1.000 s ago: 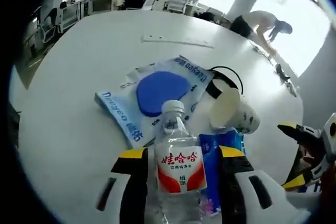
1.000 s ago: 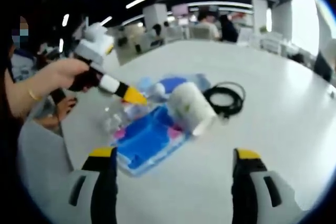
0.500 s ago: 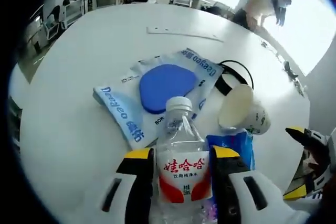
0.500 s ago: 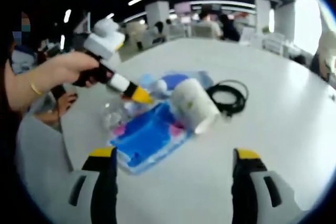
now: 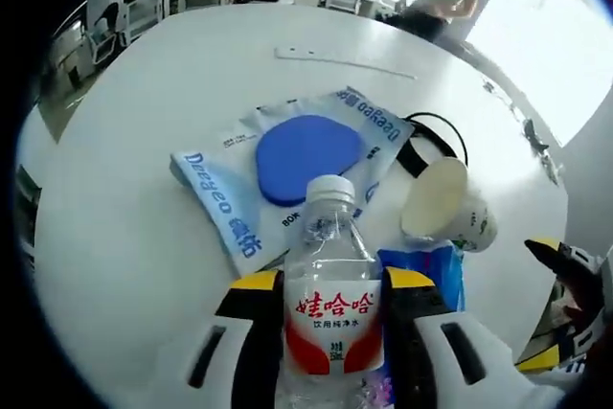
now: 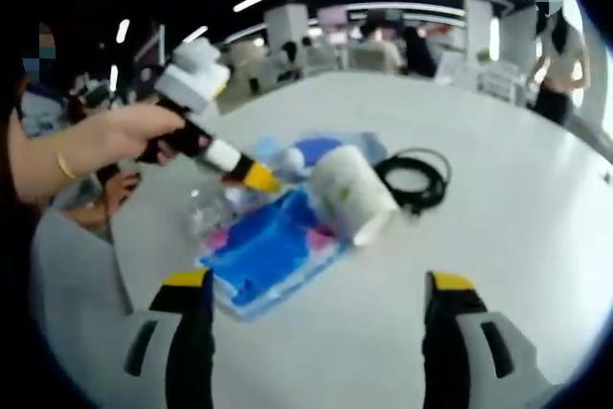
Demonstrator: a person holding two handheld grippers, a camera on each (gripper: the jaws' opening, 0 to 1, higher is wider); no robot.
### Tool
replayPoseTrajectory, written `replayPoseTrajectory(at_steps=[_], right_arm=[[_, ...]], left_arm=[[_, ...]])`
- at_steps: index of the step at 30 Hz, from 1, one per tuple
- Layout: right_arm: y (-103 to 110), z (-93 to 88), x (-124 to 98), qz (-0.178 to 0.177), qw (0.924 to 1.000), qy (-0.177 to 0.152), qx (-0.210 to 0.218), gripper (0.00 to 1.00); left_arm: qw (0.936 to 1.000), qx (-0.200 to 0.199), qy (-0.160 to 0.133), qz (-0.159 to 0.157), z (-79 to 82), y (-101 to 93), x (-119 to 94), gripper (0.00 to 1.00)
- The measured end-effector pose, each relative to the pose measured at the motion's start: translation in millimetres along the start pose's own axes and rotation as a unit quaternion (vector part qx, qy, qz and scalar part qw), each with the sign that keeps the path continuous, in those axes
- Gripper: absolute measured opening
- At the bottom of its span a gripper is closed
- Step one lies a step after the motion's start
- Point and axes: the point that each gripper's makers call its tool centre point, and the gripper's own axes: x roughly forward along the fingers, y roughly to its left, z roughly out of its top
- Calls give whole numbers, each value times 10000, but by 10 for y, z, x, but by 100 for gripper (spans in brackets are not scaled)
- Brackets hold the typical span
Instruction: Arrange the tabletop items into an orderly group along one side of the table until the central work area is clear of visible clutter.
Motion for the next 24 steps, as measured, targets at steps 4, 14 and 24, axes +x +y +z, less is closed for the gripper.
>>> replayPoseTrajectory(at_steps=[4, 14, 24], right_arm=[[-8, 18, -10, -19, 10000, -31, 6, 88], [-12, 94, -53, -47, 9999, -161, -38, 88], [28, 202, -63, -25, 9995, -279, -158, 88]], left_arm=[[10000, -5, -41, -18, -18, 9, -28, 38], [9995, 30, -327, 12, 5, 35, -177, 37], [9968, -17, -801, 48, 111, 69, -403, 37]])
